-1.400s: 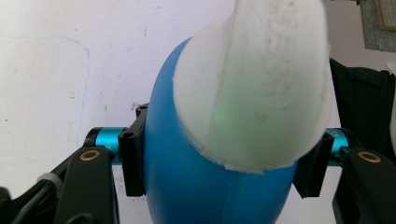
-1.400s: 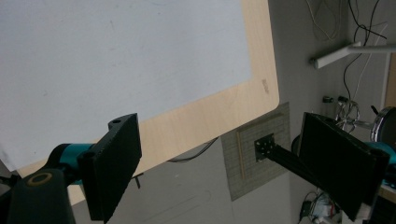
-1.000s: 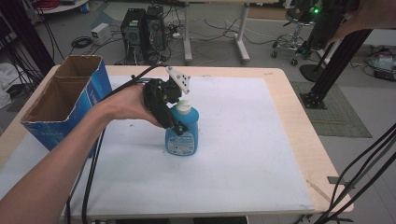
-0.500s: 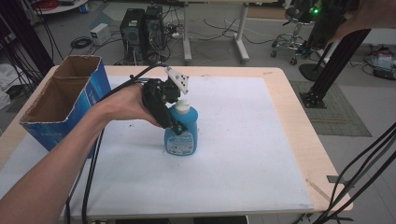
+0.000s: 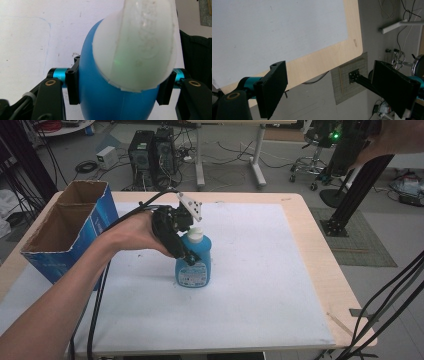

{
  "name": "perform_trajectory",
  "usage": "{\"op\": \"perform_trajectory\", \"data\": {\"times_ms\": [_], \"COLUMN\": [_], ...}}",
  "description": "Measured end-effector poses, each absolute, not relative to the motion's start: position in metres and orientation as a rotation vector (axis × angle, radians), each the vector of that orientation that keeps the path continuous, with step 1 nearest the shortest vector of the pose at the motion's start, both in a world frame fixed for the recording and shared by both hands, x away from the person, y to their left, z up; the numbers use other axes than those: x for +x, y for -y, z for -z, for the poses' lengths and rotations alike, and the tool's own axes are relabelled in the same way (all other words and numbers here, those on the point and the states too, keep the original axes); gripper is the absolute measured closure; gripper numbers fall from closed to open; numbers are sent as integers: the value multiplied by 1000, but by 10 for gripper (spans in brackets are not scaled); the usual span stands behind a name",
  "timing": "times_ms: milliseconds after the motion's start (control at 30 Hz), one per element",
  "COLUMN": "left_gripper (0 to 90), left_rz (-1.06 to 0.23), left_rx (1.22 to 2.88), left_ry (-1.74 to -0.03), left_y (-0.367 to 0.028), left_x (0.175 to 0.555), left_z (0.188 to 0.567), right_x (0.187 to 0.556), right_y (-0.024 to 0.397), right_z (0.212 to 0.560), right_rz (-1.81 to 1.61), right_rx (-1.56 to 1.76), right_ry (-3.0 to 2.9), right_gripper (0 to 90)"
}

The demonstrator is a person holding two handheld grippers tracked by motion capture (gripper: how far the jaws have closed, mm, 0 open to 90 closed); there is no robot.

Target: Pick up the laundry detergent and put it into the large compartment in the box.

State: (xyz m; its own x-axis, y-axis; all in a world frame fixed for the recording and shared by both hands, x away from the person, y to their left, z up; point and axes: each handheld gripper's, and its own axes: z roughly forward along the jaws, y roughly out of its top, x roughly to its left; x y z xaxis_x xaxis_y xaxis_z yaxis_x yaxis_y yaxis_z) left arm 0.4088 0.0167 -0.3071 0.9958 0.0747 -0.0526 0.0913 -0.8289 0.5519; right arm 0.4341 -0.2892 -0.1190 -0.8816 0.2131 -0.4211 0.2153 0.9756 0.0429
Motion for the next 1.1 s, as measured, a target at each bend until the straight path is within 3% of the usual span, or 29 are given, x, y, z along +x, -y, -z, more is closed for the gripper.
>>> {"op": "perform_trajectory", "data": {"times_ms": [300, 1100], "left_gripper": [380, 382], "left_rz": [33, -118], "left_rx": [2572, 2591], "left_ry": [-207, -463], "left_y": [-21, -46], "left_x": [410, 413], "left_z": [300, 178], "right_x": [434, 431], "right_y": [288, 287], "right_z": [119, 118], "right_rz": [8, -2], "right_rx": [295, 287], "right_ry": [-2688, -2678], "right_gripper": [128, 128]}}
